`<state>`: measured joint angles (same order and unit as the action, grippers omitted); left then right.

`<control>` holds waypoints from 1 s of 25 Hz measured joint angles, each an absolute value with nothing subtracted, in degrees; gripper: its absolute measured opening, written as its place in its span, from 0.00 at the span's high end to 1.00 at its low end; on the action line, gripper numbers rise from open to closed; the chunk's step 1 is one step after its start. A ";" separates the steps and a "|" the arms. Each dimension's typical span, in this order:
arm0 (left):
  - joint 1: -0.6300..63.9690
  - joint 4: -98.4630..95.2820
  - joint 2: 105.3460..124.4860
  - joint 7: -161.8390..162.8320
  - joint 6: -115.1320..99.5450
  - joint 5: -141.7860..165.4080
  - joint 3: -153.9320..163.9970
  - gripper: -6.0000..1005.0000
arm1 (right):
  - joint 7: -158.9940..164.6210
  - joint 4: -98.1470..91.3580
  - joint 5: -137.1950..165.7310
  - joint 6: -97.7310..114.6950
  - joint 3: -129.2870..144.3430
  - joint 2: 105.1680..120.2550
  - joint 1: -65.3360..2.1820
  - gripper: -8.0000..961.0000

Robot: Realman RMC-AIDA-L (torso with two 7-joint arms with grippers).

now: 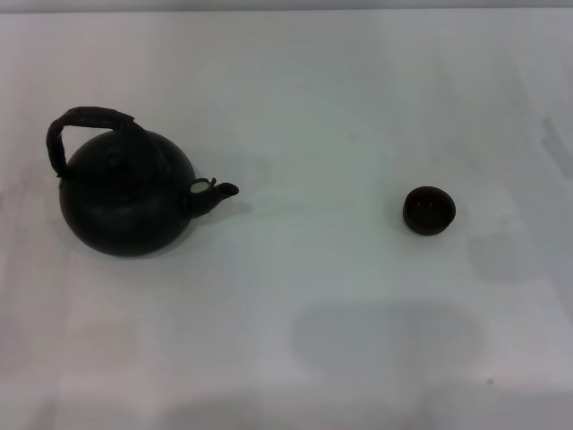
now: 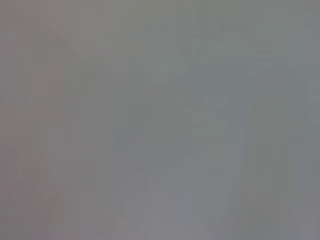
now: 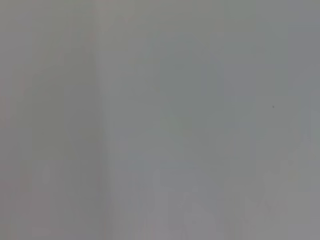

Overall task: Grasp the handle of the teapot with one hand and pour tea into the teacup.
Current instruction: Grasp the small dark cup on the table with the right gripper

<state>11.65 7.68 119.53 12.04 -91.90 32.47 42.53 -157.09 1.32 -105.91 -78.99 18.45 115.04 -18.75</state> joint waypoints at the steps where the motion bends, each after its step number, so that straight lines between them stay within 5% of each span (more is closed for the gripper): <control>1: 11.70 7.68 119.53 12.03 -91.93 32.50 42.57 0.17 | -157.10 1.32 -105.90 -79.00 18.45 115.05 -18.71 0.10; 25: 11.62 7.60 119.46 12.37 -92.36 32.52 42.62 0.17 | -156.46 0.82 -105.19 -79.13 20.48 114.97 -18.57 0.10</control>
